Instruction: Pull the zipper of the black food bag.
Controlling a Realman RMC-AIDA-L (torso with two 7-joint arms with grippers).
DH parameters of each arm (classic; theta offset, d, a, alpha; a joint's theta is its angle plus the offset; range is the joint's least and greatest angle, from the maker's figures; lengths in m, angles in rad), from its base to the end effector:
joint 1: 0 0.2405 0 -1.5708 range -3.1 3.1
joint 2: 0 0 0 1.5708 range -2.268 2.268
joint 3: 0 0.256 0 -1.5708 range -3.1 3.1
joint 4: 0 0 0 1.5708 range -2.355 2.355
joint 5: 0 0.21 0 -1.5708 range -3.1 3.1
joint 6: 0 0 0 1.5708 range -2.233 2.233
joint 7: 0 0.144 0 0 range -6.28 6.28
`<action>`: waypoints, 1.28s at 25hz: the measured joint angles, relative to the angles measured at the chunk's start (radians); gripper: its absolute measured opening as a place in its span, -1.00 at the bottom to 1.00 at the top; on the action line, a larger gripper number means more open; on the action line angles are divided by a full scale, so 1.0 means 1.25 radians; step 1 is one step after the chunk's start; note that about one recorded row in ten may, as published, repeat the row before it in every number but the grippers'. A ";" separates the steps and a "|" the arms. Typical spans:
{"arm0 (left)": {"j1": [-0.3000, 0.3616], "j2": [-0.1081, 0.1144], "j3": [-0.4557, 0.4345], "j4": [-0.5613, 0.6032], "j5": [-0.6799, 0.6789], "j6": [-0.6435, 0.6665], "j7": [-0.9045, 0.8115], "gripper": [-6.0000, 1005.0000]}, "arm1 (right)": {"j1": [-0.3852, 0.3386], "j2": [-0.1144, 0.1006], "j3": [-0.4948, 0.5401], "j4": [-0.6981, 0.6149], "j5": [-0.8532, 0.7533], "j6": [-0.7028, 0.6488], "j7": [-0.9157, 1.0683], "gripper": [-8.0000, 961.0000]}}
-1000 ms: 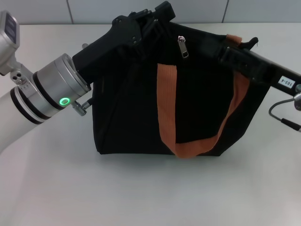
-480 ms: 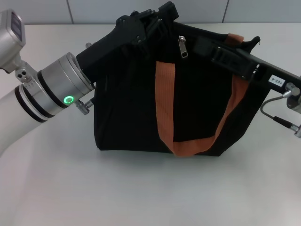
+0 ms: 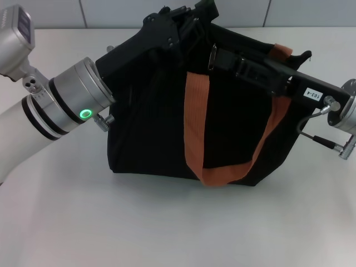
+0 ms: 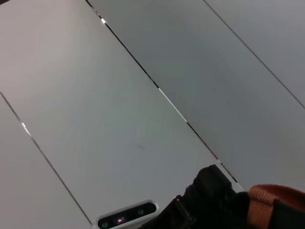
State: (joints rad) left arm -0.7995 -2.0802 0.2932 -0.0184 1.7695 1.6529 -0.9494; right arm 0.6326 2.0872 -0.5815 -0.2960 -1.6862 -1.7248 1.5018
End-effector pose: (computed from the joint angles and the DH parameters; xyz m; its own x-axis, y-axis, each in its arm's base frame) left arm -0.1619 0.3465 -0.0429 0.3366 0.1486 0.9298 0.4220 -0.9066 -0.0079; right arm 0.2085 0.3260 -0.0161 0.3156 -0.5096 -0.8004 -0.5396 -0.7903 0.2903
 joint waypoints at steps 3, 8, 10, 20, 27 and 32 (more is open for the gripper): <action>-0.004 -0.001 0.000 0.000 0.000 0.001 0.001 -0.95 | 0.000 0.000 0.000 0.000 0.000 -0.011 0.002 -0.29; -0.006 -0.001 0.000 0.000 -0.001 0.001 0.001 -0.95 | 0.001 -0.001 -0.003 0.000 0.000 -0.012 0.006 -0.30; -0.008 -0.001 -0.006 0.000 -0.001 -0.002 0.001 -0.95 | -0.001 -0.002 -0.003 -0.001 -0.003 -0.002 0.018 -0.30; 0.001 -0.001 -0.009 -0.006 -0.002 0.002 0.001 -0.95 | -0.048 -0.004 0.002 -0.069 0.001 -0.098 0.028 -0.30; 0.070 -0.001 -0.014 -0.036 -0.004 0.028 0.041 -0.95 | -0.074 -0.008 -0.003 -0.183 -0.010 -0.118 0.110 -0.30; 0.128 -0.001 -0.024 -0.050 -0.003 0.018 0.096 -0.95 | -0.065 -0.008 -0.012 -0.231 -0.018 -0.093 0.157 -0.30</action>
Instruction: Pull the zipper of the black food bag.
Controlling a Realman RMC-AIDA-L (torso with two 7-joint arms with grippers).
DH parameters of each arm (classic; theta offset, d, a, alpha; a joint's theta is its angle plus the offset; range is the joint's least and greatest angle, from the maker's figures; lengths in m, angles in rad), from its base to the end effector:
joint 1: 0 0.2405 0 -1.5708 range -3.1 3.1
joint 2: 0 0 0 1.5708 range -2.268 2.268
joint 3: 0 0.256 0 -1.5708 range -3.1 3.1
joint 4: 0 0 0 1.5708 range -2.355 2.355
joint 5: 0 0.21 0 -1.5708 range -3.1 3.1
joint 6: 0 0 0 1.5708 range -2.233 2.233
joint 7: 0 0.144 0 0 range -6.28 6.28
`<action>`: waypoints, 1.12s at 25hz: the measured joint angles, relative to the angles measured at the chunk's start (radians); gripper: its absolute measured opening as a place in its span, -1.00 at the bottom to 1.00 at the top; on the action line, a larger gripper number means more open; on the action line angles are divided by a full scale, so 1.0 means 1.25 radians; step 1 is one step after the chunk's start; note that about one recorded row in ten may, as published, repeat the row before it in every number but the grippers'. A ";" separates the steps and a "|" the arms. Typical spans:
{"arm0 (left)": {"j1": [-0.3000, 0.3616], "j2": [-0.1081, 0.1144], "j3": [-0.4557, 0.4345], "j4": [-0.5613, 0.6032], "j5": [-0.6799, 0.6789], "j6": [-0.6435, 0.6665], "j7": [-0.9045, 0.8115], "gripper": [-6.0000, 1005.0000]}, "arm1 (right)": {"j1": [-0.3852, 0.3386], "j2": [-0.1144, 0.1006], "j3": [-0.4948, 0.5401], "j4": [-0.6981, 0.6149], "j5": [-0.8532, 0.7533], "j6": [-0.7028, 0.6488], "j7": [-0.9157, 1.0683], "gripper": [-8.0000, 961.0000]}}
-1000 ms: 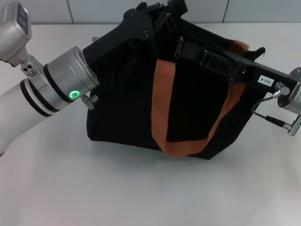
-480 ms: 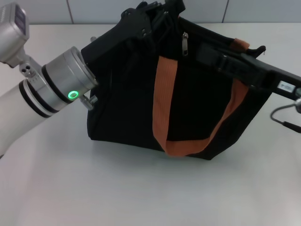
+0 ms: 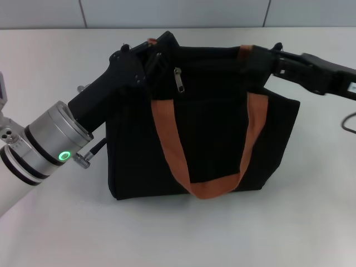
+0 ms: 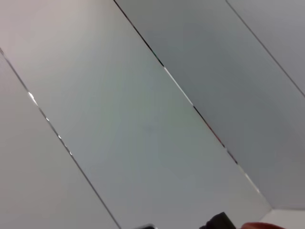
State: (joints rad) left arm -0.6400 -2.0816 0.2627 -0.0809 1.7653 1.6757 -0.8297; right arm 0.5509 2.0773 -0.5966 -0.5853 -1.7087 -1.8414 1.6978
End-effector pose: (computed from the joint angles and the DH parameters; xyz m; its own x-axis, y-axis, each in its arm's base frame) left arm -0.2085 0.3103 -0.0469 0.2997 0.1206 0.9464 0.5394 -0.8397 -0.0639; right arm 0.2174 0.3190 0.0314 0.3975 -0.5027 -0.7677 -0.5160 -0.8143 0.2660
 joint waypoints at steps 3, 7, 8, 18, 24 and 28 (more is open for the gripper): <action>0.003 0.000 -0.001 0.000 0.000 -0.017 0.002 -0.95 | 0.039 0.001 -0.084 -0.011 -0.001 0.041 0.018 -0.30; -0.001 0.000 -0.001 0.000 0.000 -0.031 0.002 -0.95 | 0.059 0.005 -0.221 -0.058 0.008 0.041 0.023 -0.30; -0.006 0.000 -0.001 0.000 0.001 -0.037 0.002 -0.95 | 0.050 0.009 -0.278 -0.093 0.035 0.065 0.022 -0.30; -0.035 0.001 0.000 0.002 0.008 -0.026 0.002 -0.95 | -0.012 0.012 -0.432 -0.185 0.124 0.204 0.001 -0.28; -0.051 0.001 -0.001 0.007 0.009 -0.008 0.002 -0.95 | -0.067 0.012 -0.431 -0.242 0.165 0.203 0.002 -0.28; -0.061 0.001 -0.004 0.004 0.010 0.007 0.002 -0.95 | -0.106 0.008 -0.424 -0.263 0.196 0.199 0.037 -0.28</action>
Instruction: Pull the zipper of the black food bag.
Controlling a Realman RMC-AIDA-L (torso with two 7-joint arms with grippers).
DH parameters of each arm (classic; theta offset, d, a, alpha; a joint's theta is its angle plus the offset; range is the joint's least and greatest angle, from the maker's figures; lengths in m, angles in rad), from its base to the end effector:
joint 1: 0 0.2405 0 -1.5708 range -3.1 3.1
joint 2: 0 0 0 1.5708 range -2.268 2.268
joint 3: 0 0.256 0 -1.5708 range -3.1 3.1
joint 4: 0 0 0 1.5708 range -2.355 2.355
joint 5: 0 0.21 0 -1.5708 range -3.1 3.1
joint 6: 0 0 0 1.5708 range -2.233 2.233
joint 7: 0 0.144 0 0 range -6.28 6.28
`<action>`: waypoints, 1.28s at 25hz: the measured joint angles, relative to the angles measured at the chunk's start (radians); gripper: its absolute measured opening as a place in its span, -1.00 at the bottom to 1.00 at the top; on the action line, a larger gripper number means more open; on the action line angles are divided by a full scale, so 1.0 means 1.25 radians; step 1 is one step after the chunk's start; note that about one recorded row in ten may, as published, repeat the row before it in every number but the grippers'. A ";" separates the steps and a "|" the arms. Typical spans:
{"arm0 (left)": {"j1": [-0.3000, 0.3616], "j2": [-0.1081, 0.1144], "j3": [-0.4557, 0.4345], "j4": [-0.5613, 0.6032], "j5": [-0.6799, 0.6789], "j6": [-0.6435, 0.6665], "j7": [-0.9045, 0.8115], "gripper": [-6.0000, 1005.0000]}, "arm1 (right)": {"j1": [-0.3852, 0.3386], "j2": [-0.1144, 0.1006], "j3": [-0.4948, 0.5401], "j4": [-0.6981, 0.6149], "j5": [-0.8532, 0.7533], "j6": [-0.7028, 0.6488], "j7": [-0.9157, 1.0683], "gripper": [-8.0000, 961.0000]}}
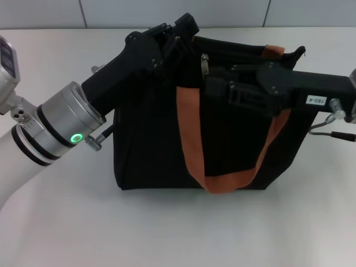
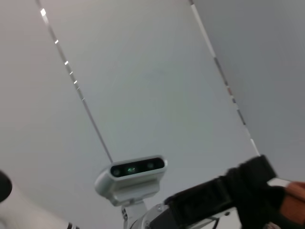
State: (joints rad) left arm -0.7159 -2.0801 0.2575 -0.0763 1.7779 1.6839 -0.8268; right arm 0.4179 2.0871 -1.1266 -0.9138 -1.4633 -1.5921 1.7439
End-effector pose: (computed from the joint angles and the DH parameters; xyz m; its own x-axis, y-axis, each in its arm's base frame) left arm -0.1841 0.3247 -0.0458 0.3127 0.0910 0.9455 0.4629 -0.8838 -0.0681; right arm 0.1810 0.3189 0.0101 0.6004 -0.4113 -0.6858 -0.4448 -0.8845 0.1410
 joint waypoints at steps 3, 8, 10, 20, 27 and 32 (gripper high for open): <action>-0.008 0.000 0.002 -0.003 0.002 0.004 0.000 -0.95 | -0.006 -0.003 0.017 0.001 -0.004 -0.001 0.040 -0.28; -0.011 0.000 0.002 -0.004 0.003 0.004 0.000 -0.95 | -0.014 -0.003 0.021 0.001 -0.006 -0.003 0.049 -0.28; -0.011 0.000 0.002 -0.006 0.003 0.005 0.000 -0.95 | -0.022 -0.003 0.027 -0.001 -0.005 -0.004 0.061 -0.28; -0.015 -0.001 0.004 -0.019 0.002 0.007 0.024 -0.95 | -0.013 -0.004 0.025 0.004 -0.005 0.015 0.093 -0.29; -0.024 -0.001 0.004 -0.024 0.003 0.009 0.032 -0.95 | -0.005 -0.005 0.021 0.004 -0.006 0.020 0.102 -0.29; -0.024 -0.001 0.003 -0.024 0.003 0.016 0.031 -0.95 | -0.014 -0.003 0.026 0.001 -0.006 0.034 0.102 -0.29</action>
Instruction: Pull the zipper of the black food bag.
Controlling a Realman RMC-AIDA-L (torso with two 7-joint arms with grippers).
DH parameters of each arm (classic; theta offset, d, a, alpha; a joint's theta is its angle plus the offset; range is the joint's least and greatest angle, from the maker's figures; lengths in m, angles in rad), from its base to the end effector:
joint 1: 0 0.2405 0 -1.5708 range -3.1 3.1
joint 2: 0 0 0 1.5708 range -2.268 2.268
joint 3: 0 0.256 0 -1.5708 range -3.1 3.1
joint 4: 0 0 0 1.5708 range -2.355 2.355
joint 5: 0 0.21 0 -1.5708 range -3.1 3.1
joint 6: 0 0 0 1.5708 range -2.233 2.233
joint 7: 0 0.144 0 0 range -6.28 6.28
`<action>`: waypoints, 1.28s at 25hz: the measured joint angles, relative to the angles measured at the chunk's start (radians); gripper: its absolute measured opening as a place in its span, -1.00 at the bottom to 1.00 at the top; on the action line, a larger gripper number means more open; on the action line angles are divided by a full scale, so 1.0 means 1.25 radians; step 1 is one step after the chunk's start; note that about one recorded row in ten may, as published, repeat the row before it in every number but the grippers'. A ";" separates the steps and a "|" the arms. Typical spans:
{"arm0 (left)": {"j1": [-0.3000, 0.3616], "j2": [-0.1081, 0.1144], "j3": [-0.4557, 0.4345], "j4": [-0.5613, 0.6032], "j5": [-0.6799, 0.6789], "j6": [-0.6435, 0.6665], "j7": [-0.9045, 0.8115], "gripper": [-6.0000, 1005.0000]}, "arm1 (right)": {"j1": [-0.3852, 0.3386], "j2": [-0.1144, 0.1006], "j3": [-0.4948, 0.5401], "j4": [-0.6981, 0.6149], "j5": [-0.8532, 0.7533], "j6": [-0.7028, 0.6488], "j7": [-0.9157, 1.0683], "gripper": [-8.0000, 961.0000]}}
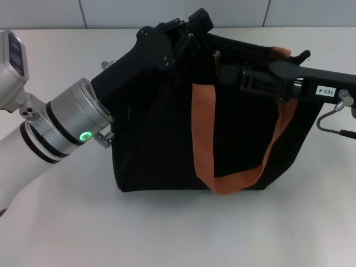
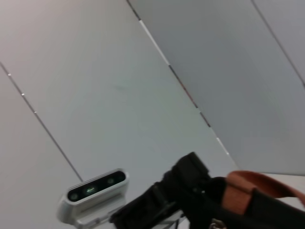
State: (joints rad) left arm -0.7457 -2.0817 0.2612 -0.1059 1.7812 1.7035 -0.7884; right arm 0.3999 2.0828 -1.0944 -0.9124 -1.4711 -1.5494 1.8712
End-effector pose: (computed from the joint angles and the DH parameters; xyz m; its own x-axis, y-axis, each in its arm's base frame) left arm -0.1707 0.3237 -0.0494 0.3050 0.0683 0.9499 0.4162 -0.9067 -0.0684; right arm 0.1935 0.3242 0.0167 0.5125 -0.5194 -0.6838 -0.5724 -0.8002 0.1788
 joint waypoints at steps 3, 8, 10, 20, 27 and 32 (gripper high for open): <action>0.000 0.000 0.000 0.000 0.000 0.000 0.000 -0.95 | 0.000 0.000 -0.002 0.002 0.000 0.017 0.000 -0.29; 0.000 0.000 0.001 0.000 0.000 0.007 -0.001 -0.95 | 0.008 0.000 -0.020 0.003 0.000 0.026 0.000 -0.29; 0.000 0.000 0.001 -0.001 0.000 0.007 -0.002 -0.95 | 0.012 0.000 -0.031 0.002 0.002 0.025 -0.002 -0.29; 0.000 0.000 0.000 -0.007 0.001 0.005 0.000 -0.95 | 0.020 0.001 -0.054 -0.003 0.005 0.017 -0.005 -0.29; 0.000 0.000 0.001 -0.007 0.001 0.006 0.000 -0.95 | 0.020 0.001 -0.050 0.001 0.016 0.021 -0.005 -0.36; 0.001 0.000 0.001 -0.007 0.001 0.007 0.000 -0.95 | 0.020 0.002 -0.053 0.011 0.031 0.022 -0.025 -0.43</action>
State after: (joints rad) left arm -0.7450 -2.0816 0.2623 -0.1150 1.7825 1.7120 -0.7884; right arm 0.4251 2.0855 -1.1606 -0.8991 -1.4326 -1.5223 1.8404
